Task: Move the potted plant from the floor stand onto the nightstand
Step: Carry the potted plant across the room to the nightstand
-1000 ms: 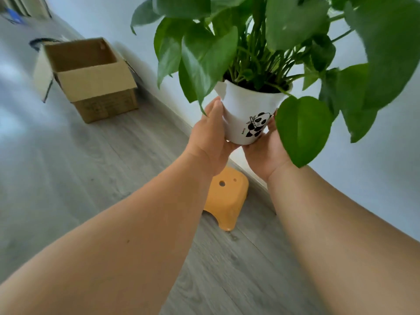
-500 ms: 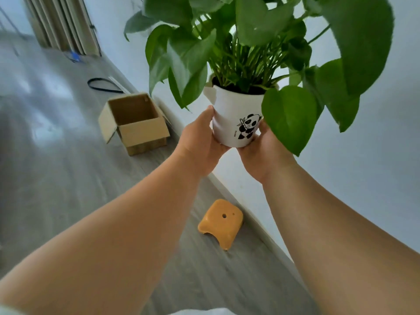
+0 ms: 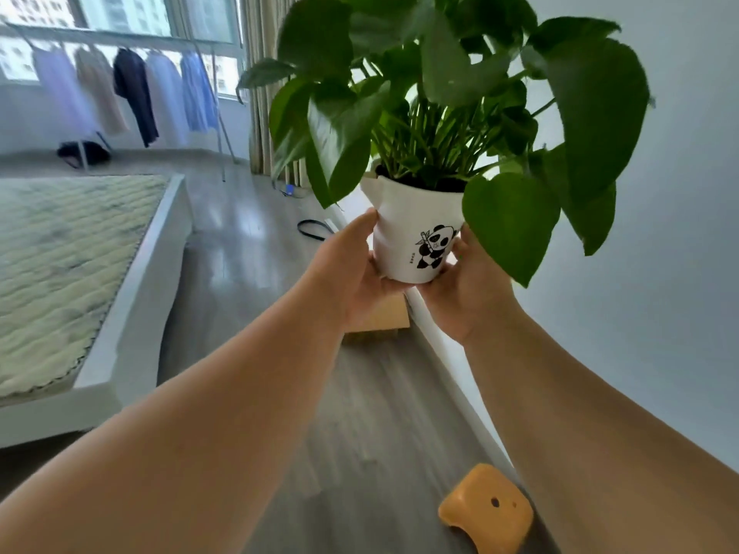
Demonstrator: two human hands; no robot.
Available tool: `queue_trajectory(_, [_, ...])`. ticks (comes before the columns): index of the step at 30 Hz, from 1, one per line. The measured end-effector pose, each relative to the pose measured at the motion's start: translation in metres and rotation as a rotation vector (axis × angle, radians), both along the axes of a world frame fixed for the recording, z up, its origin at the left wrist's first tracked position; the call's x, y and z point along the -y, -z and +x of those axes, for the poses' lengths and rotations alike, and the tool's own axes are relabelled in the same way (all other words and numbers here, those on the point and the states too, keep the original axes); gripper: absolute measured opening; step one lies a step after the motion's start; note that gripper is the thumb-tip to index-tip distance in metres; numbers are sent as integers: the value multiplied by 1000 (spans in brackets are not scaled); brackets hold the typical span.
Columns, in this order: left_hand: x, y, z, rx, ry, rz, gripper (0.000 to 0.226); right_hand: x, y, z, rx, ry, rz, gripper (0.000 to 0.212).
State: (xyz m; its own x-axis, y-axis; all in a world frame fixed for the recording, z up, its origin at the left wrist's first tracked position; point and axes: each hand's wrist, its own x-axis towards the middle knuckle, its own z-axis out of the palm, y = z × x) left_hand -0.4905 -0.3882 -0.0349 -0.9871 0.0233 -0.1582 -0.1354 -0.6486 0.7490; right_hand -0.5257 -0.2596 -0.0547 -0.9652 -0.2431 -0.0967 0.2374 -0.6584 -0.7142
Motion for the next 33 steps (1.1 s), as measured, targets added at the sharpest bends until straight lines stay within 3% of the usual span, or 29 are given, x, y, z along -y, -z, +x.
queue_trajectory(5, [79, -20, 5, -32, -75, -37, 28, 79, -25, -3, -59, -77, 19, 26])
queue_trajectory(12, [153, -24, -29, -25, -258, -10, 40, 154, -44, -40, -76, -218, 20, 28])
queue_trajectory(17, [189, -26, -76, -82, -335, -29, 35, 189, -46, -104, -133, -374, 54, 33])
queue_trajectory(24, [242, -40, -157, -175, -512, -53, 35, 259, -68, -209, -169, -498, 86, 23])
queue_trajectory(33, [356, -44, -217, -117, -708, -102, 37, 394, -61, -295, -132, -683, 56, 18])
